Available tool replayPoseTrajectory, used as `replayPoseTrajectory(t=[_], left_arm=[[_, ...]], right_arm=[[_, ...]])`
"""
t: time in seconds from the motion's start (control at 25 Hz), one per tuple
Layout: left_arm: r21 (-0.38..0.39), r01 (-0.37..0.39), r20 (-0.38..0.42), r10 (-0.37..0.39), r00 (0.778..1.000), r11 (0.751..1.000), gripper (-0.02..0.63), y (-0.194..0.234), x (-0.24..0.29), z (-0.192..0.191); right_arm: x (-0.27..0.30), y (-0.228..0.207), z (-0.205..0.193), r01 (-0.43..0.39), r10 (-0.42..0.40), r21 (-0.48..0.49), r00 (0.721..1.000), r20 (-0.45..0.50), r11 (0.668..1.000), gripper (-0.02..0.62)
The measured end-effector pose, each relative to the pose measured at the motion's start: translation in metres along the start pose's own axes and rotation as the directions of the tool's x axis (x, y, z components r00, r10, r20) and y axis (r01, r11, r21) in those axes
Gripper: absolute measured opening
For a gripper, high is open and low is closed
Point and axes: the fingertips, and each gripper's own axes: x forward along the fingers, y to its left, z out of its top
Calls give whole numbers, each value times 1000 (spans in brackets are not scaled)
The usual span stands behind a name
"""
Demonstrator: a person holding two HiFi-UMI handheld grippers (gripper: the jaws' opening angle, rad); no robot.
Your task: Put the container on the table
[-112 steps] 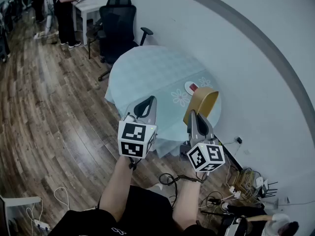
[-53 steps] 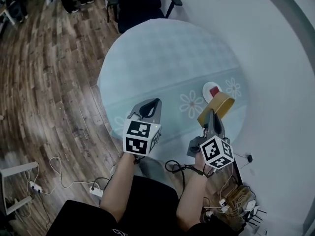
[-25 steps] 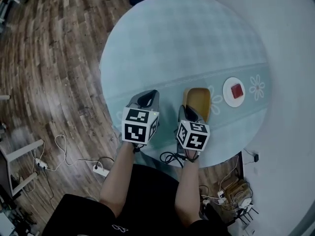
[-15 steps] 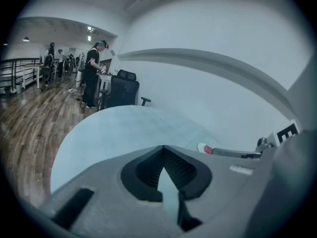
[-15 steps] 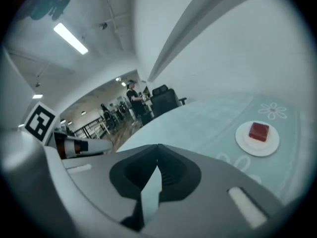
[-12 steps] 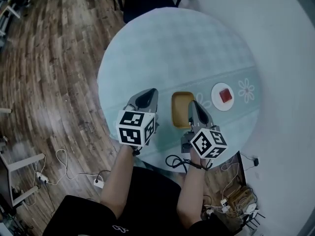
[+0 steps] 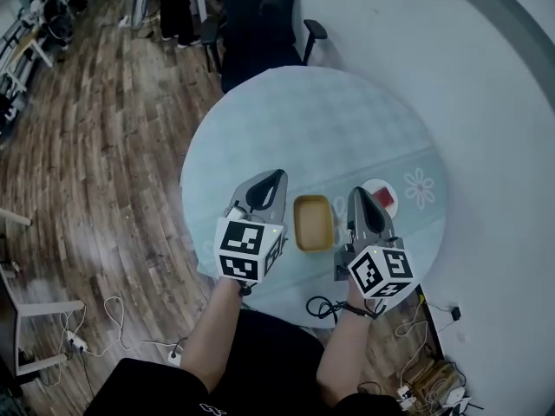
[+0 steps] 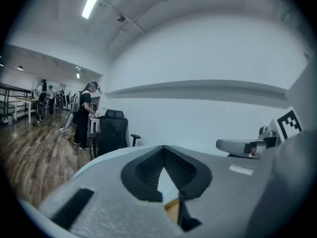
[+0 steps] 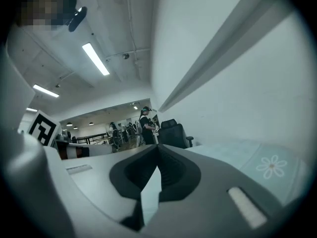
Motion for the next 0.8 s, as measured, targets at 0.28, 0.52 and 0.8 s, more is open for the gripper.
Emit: replayPoseTrajectory(t=[0.28,0.52,0.8], left_arm=[[47,-34,76,30,997,998,2,-9,-14,38],[75,-6,63,2,998,997,2,-25,-11,38],[113,42,39,-47,998,993,2,-48,2,32]], right_arm=[[-16,1,37,20,-14,-66,996,86,998,9],[-33,-21,40,89,-85,-30,991,105,996,9],[-47,-46,40,157,-155,-5,980,125,988,9]])
